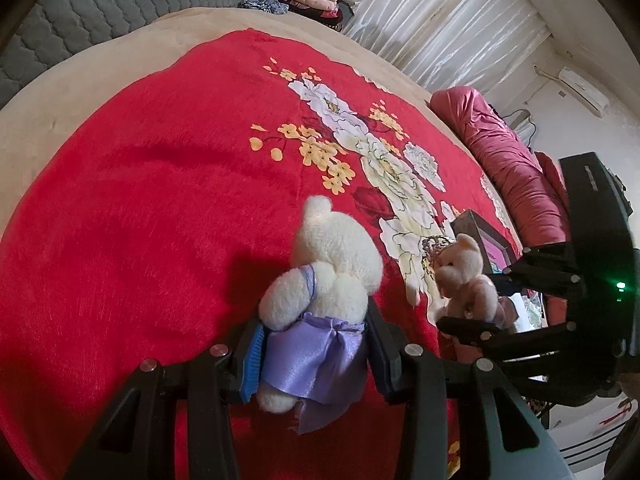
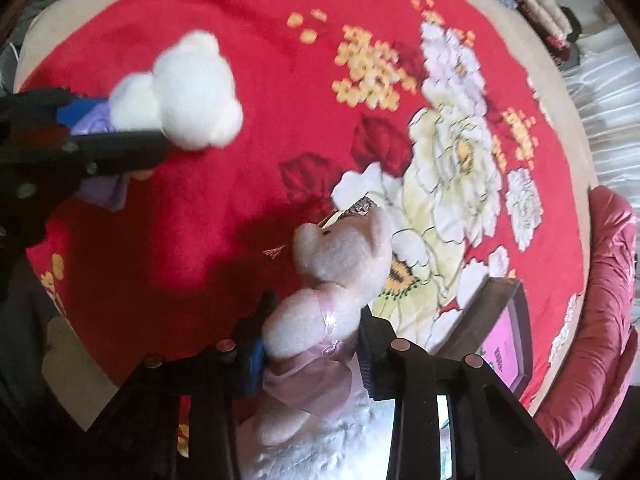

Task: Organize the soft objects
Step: 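Grasp the purple-dress teddy bear with left tool while right tool grasps the pink-dress bear, then carry both teddy bears over the pink tray with both tools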

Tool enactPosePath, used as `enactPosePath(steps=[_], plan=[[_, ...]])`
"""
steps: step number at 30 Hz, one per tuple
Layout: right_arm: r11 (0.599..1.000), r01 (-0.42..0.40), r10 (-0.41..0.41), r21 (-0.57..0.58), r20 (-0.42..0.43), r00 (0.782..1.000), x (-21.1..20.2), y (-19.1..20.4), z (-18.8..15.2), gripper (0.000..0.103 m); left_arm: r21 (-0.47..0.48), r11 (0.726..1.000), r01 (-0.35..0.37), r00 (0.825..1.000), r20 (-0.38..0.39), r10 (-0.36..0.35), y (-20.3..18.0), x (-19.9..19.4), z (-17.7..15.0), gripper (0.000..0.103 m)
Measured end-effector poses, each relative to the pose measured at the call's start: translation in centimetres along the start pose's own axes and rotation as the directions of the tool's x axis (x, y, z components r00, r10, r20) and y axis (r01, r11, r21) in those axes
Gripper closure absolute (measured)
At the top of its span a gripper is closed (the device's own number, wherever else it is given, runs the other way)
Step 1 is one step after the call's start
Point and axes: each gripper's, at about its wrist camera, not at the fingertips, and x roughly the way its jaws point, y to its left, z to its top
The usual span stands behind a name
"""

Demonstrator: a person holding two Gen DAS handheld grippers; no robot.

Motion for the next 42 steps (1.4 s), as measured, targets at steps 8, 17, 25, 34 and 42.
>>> enactPosePath(steps=[8, 17, 25, 34, 42], plan=[[0.997, 0.017, -0.024, 0.071, 0.102, 0.994, -0.7, 0.7, -1.6, 0.066, 0.025, 1.000, -0.005, 1.000, 0.024, 0.004, -0.6, -0.5, 0.0, 0.059], [0.990, 0.042, -0.066, 0.137, 0.178, 0.982, -2.4, -0.4, -3.2, 0.066, 0.064, 0.998, -0.015, 0.999, 0.051, 0.012, -1.5, -1.0, -0.2, 0.059], [0.977, 0.033, -0.084, 0.210, 0.240, 0.967, -5.3, -0.9, -5.5, 0.066, 0.106, 0.993, -0.045, 0.990, 0.140, 0.029, -2.8, -3.4, -0.7, 0.059], [0.955, 0.010, -0.106, 0.297, 0.310, 0.945, -8.2, -1.4, -8.9, 0.066, 0.167, 0.983, -0.080, 0.986, 0.157, 0.053, -5.8, -5.3, -2.6, 0.059], [0.905, -0.054, -0.139, 0.423, 0.411, 0.901, -11.4, -3.0, -14.1, 0.066, 0.246, 0.966, -0.077, 0.986, 0.164, 0.037, -10.4, -7.0, -4.4, 0.059]])
